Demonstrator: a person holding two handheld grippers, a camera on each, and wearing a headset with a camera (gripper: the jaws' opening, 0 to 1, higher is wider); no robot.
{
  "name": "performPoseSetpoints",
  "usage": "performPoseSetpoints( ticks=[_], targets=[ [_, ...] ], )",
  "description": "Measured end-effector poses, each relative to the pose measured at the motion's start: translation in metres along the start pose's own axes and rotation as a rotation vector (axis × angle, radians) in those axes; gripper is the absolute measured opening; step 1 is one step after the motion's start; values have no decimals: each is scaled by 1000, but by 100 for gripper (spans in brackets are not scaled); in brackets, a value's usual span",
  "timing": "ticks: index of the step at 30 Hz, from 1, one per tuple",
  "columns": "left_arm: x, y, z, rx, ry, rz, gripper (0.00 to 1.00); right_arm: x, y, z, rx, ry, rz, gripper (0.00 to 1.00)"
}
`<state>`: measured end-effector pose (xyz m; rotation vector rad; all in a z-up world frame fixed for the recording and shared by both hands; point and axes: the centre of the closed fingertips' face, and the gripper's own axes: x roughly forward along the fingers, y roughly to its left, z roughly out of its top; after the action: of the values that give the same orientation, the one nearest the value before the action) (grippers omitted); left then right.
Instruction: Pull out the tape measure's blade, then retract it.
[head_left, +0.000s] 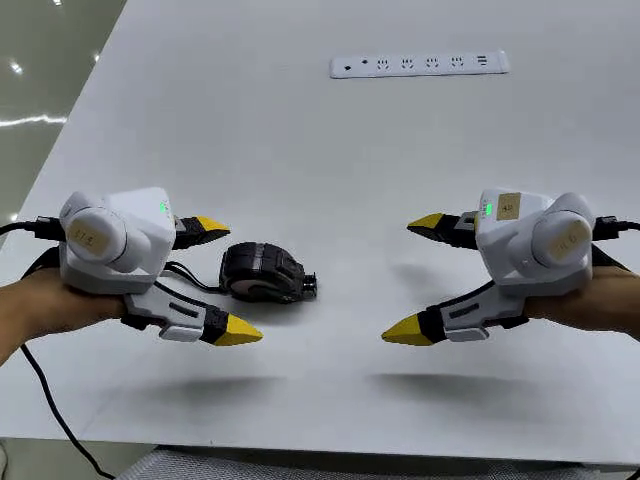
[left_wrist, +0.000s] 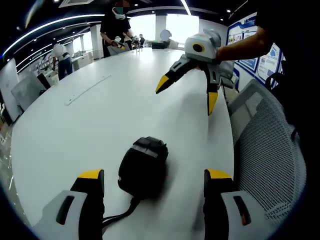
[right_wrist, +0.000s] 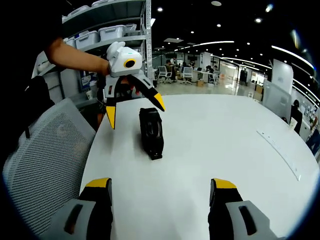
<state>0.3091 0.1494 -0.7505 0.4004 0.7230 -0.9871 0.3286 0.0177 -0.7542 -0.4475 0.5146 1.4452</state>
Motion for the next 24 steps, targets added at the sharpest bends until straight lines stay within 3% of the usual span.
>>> performPoseSetpoints(
  ticks=[11,24],
  targets=[
    [3,6,-2,49,32,-27,62,19,2,8,-64,3,38,65],
    [8,8,-5,118,83,-58,48,45,8,7,-148,34,95,48]
  ],
)
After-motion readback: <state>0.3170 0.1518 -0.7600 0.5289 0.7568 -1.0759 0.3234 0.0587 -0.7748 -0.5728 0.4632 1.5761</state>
